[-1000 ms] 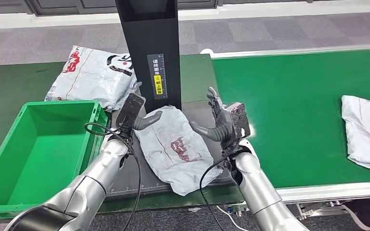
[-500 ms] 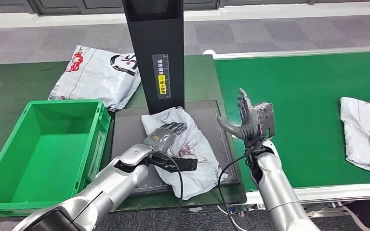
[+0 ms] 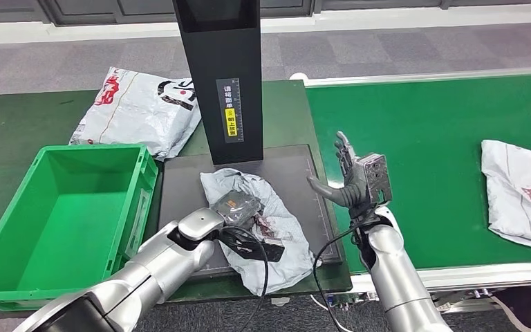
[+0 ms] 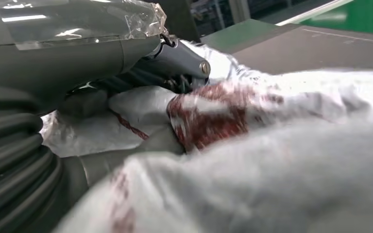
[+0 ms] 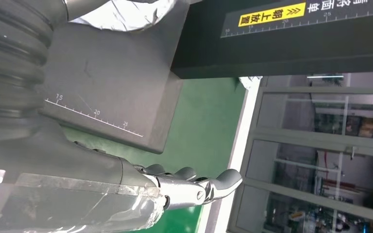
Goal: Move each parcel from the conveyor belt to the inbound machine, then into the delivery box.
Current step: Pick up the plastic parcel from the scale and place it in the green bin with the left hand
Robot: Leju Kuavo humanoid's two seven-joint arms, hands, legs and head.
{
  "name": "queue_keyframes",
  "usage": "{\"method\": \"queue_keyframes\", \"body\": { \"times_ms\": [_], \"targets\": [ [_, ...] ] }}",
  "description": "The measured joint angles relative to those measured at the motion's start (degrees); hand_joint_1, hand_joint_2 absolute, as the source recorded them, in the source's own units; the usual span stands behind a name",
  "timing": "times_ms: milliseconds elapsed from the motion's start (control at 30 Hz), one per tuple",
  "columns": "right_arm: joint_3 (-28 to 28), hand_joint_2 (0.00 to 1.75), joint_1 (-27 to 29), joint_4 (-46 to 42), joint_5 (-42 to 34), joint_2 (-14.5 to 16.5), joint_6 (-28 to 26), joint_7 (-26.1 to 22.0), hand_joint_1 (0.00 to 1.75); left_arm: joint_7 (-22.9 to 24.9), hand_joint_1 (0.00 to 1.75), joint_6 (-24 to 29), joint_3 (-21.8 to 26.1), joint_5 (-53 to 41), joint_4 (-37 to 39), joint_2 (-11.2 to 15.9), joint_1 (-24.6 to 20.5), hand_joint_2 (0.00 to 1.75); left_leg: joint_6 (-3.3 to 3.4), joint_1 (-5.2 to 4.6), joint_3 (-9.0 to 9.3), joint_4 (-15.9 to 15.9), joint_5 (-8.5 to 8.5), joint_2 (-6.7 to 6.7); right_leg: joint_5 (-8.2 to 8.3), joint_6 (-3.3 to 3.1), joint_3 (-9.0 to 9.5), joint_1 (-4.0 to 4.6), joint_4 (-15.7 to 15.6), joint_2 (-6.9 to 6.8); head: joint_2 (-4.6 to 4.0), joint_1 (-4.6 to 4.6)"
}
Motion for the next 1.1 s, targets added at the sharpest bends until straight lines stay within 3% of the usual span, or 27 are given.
{"method": "queue_keyframes", "body": {
  "times_ms": [167,367,433,533,633,933,1100],
  "targets": [
    [0.0,1.75,0.2,-0.2,0.7,0.0,0.2,0.4,0.0,-1.8,1.75,3.9,1.0,4.2,0.0,0.1,0.1,1.75,0.0,0.0,-0.09,0.0,0.0,0.0,0.0,0.0,-0.11,0.0,0.0,0.01,0.0,0.0],
    [0.0,1.75,0.4,-0.2,0.8,0.0,0.5,0.4,0.0,-0.3,1.75,15.2,5.9,8.3,-2.2,0.7,-0.7,1.75,-0.02,0.0,-0.27,0.0,0.04,0.01,0.04,-0.02,-0.31,0.0,0.0,0.02,0.0,0.0],
    [0.0,1.75,0.4,-0.2,0.8,0.0,0.6,0.4,0.0,3.0,1.75,20.0,8.1,7.3,-4.4,1.3,-1.9,1.75,-0.05,0.0,-0.37,0.0,0.09,0.0,0.09,-0.05,-0.41,0.01,0.1,0.02,0.0,0.0],
    [0.0,1.75,0.4,-0.1,1.0,0.0,0.6,0.3,0.0,12.8,1.75,27.3,11.6,0.2,-9.2,3.3,-5.1,1.75,-0.09,0.01,-0.53,0.0,0.13,0.02,0.14,-0.07,-0.58,0.01,0.1,0.04,0.0,0.0],
    [0.0,1.75,0.3,0.4,1.3,0.0,0.6,-0.3,0.0,20.6,1.75,30.4,14.9,-8.6,-12.6,5.9,-7.5,1.75,-0.09,0.01,-0.51,0.0,0.13,0.1,0.14,-0.07,-0.61,0.02,0.1,0.13,0.0,0.0],
    [0.0,1.75,0.1,2.1,2.0,-0.1,0.1,-0.8,0.0,28.4,1.75,39.0,26.7,-22.4,-14.0,12.8,-6.9,1.75,-0.16,0.03,-0.52,0.0,0.15,0.4,0.15,-0.12,-0.77,0.02,0.3,0.44,0.0,0.0],
    [-0.4,1.75,0.3,2.6,2.1,-0.3,-0.3,-0.7,0.0,34.0,1.75,38.5,32.5,-26.9,-13.9,17.1,-4.8,1.75,-0.19,0.06,-0.55,0.0,0.15,0.54,0.17,-0.16,-0.87,0.05,0.3,0.6,0.0,0.0]
  ]
}}
